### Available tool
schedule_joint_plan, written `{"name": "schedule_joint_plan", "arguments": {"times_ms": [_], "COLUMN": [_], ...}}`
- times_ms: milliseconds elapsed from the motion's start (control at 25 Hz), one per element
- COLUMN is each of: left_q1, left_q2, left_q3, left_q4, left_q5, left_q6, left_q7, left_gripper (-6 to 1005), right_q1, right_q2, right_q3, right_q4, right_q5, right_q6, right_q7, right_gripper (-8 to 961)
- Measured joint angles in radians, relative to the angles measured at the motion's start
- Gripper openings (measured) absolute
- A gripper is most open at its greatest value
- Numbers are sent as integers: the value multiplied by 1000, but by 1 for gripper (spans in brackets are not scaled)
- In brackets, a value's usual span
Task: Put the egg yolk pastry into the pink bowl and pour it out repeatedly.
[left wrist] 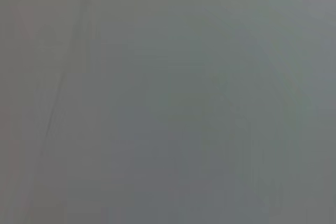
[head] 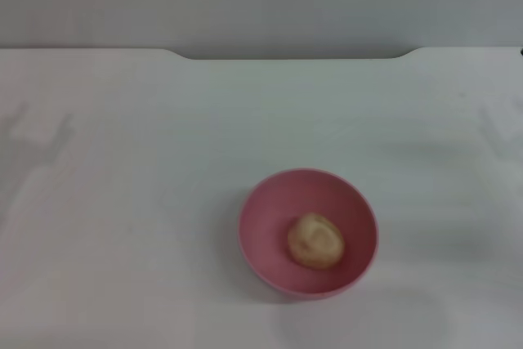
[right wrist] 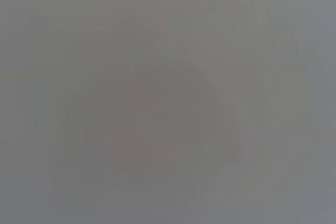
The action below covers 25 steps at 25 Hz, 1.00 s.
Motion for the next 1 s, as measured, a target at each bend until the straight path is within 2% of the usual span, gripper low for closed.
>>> {"name": "schedule_joint_plan", "arguments": {"times_ms": [160, 280, 440, 680, 1000], "left_q1": [-27, -50, -63, -83, -87], "left_q2": [-3, -5, -8, -10, -10], "left_q3": [1, -20, -42, -34, -34], "left_q4": [-129, -216, -262, -288, -298], "left_q5": [-3, -6, -6, 1, 2], "left_q6": [2, -2, -33, -121, -119], "left_q7": [293, 499, 582, 592, 592], "left_gripper": [778, 777, 774, 774, 773], "right_q1": [64, 85, 73, 66, 78], "right_q2": [0, 1, -3, -4, -5], "right_q3": [25, 27, 24, 19, 17], "right_q4": [296, 394, 410, 410, 407], "right_q5": [327, 495, 517, 517, 517], "right_q6": [-100, -160, -173, -167, -136], "right_q7": [-431, -599, -580, -516, -493], "right_gripper": [618, 653, 676, 676, 676]}}
